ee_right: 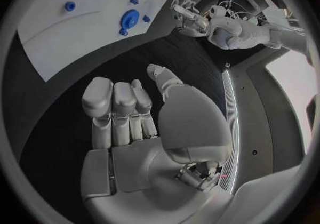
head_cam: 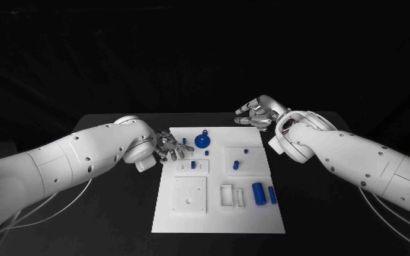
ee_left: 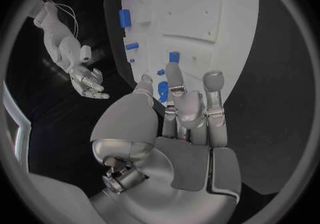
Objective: Assemble the parts on the task board
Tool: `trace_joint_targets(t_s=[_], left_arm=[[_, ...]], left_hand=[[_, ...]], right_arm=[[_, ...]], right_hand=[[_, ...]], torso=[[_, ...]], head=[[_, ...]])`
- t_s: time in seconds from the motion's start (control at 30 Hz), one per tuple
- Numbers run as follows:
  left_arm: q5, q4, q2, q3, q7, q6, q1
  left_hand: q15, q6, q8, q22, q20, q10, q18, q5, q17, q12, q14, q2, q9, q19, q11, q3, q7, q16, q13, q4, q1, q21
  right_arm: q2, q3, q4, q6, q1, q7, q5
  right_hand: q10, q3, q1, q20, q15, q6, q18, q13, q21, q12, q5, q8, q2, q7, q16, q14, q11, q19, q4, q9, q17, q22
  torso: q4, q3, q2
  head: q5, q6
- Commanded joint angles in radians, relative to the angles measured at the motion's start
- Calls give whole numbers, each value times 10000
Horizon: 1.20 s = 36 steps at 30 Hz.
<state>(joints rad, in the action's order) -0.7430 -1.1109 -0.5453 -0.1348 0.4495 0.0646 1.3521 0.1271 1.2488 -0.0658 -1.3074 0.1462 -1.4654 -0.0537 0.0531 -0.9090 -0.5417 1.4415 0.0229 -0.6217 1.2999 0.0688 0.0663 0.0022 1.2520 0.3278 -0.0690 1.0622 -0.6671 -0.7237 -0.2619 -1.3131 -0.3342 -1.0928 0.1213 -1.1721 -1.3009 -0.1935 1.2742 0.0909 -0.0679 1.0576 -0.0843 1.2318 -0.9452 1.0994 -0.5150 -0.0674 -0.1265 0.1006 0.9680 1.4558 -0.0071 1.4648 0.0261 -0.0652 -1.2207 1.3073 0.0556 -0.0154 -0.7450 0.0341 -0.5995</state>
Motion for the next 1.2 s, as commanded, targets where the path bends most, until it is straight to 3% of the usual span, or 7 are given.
trace_joint_targets(t_s=[0.03, 0.13, 0.43, 0.57, 0.8, 0.93, 1.2], left_arm=[[392, 135, -6, 30, -145, -226, 73], [409, 409, 30, 49, -176, -207, 122], [422, 1547, 380, 71, -332, -106, 223], [395, 2129, 646, 75, -418, -84, 259], [93, 2886, 1089, 77, -558, 3, 277], [-165, 3397, 1391, 77, -603, 213, 280], [-425, 4324, 1981, 66, -789, 862, 271]], left_hand=[[-40, -414, 10, -111, -37, -360, 81, 98, 121, 79, -103, 133, 684, -96, -104, 14, 117, -83, -37, 185, 81, 188], [-76, -650, 17, -129, -86, -327, 39, 153, 231, 140, -152, 259, 1652, -142, -159, 89, 244, -104, -27, 364, 144, 467], [-135, -1056, 12, -49, -143, -227, 42, 141, 528, 200, -283, 344, 2223, -229, -247, 156, 378, -269, -14, 441, 182, 998], [-153, -1210, 9, -125, -163, -211, 17, 144, 560, 193, -293, 356, 2805, -179, -276, 168, 451, -263, 1, 472, 215, 1102], [-172, -1474, 20, -142, -177, -186, 7, 111, 601, 211, -297, 330, 3060, -152, -304, 191, 523, -283, -2, 443, 193, 1149], [-179, -1532, 14, -146, -185, -173, 0, 83, 604, 217, -298, 301, 3115, -143, -314, 209, 539, -282, -3, 398, 152, 1153], [-164, -1314, 8, -155, -172, -173, 4, 168, 588, 228, -296, 153, 3074, -126, -287, 137, 480, -263, -10, 262, 116, 1169]], right_arm=[[-4, -7, 0, 79, 7, -48, 24], [-1, -7, 3, 80, 7, -47, 27], [20, -7, 17, 83, 7, -47, 33], [41, -7, 20, 83, 7, -47, 33], [93, -7, 21, 81, 7, -46, 33], [107, -7, 6, 69, 6, -38, 33], [130, -8, -66, 51, -4, -12, 32]], right_hand=[[60, -5, -42, -19, -27, -29, -131, -5, 37, -17, -32, 54, 4, 35, -31, 66, 35, 670, -31, 15, -5, 1052], [60, -5, -42, -19, -27, -29, -131, -5, 37, -17, -32, 54, 4, 35, -31, 66, 35, 670, -31, 15, -5, 1052], [58, -42, -48, -19, -27, -37, -133, -5, 35, -12, -27, 56, 5, 39, -31, 70, 35, 670, -35, 16, -7, 1050], [58, -42, -48, -19, -27, -37, -133, -5, 35, -12, -27, 56, 5, 39, -31, 70, 35, 670, -35, 16, -7, 1050], [58, -42, -48, -19, -27, -37, -133, -5, 35, -12, -27, 56, 5, 39, -31, 70, 35, 670, -35, 16, -7, 1050], [48, -79, -57, -19, -26, -53, -134, 4, 20, 6, -31, 56, 3, 43, -27, 77, 37, 671, -41, 16, -13, 1050], [48, -79, -57, -19, -26, -53, -134, 4, 20, 6, -31, 56, 3, 43, -27, 77, 37, 671, -41, 16, -13, 1050]], torso=[[-15, -4, -12], [-27, -9, -18], [-30, -12, -26], [-32, -18, -34], [-67, -21, -47], [-122, -47, -95], [-251, -99, -235]], head=[[-35, 32], [-50, 53], [-53, 80], [-58, 93], [-74, 100], [-54, 108], [-162, 181]])
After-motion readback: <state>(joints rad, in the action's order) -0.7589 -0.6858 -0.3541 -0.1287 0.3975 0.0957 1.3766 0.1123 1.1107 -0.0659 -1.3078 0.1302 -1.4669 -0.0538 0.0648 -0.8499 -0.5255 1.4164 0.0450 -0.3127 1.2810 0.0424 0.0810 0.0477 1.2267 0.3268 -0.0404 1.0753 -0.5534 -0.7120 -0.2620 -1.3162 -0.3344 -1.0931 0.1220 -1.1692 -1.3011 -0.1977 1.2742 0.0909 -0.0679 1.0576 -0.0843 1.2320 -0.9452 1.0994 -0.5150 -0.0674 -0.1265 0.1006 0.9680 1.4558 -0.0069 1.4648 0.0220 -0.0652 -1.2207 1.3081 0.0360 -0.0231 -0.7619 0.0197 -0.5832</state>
